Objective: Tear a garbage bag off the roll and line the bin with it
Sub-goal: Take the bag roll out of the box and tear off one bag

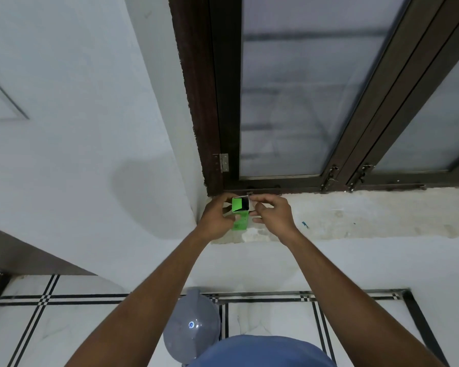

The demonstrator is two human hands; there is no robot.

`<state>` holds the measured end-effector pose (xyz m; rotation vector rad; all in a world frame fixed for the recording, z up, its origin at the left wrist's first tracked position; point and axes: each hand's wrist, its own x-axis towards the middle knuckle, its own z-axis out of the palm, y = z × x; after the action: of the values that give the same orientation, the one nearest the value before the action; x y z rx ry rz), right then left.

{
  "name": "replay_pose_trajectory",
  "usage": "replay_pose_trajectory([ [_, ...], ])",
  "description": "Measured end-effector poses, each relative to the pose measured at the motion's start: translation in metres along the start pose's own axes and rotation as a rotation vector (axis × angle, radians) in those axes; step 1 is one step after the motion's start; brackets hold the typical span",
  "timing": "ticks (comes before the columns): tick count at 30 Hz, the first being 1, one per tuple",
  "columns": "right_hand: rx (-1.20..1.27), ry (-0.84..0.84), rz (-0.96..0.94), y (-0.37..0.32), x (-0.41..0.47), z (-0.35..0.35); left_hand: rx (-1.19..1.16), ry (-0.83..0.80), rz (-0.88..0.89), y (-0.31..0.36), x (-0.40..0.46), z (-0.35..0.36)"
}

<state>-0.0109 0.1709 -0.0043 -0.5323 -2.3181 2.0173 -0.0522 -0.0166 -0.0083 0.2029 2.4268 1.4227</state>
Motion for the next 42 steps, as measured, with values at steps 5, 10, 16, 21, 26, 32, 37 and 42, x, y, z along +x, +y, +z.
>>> replay_pose_trajectory([
  [5, -0.117, -0.035, 0.003, 0.005, -0.004, 0.003, -0.225, 0.006, -0.100, -0.004, 0.001, -0.003],
  [10, -0.100, -0.136, -0.047, 0.021, -0.013, 0.010, -0.254, 0.131, -0.139, -0.003, 0.001, -0.003],
  [16, -0.107, -0.150, -0.105, 0.031, -0.020, 0.015, -0.225, 0.111, -0.170, 0.004, 0.003, -0.005],
  [21, -0.158, -0.035, -0.113, 0.031, -0.025, 0.023, -0.314, 0.007, -0.170, -0.005, 0.002, -0.005],
  [26, -0.179, -0.028, -0.124, 0.030, -0.026, 0.029, -0.328, 0.055, -0.127, -0.015, 0.000, -0.005],
  [32, -0.219, 0.035, -0.159, 0.038, -0.021, 0.033, -0.384, 0.076, -0.202, -0.015, 0.002, -0.002],
  [37, -0.208, 0.089, -0.177, 0.037, -0.021, 0.032, -0.229, 0.101, -0.207, 0.002, -0.007, -0.007],
  [42, -0.203, 0.078, -0.198, 0.040, -0.019, 0.034, 0.227, 0.179, 0.251, 0.027, -0.016, -0.011],
])
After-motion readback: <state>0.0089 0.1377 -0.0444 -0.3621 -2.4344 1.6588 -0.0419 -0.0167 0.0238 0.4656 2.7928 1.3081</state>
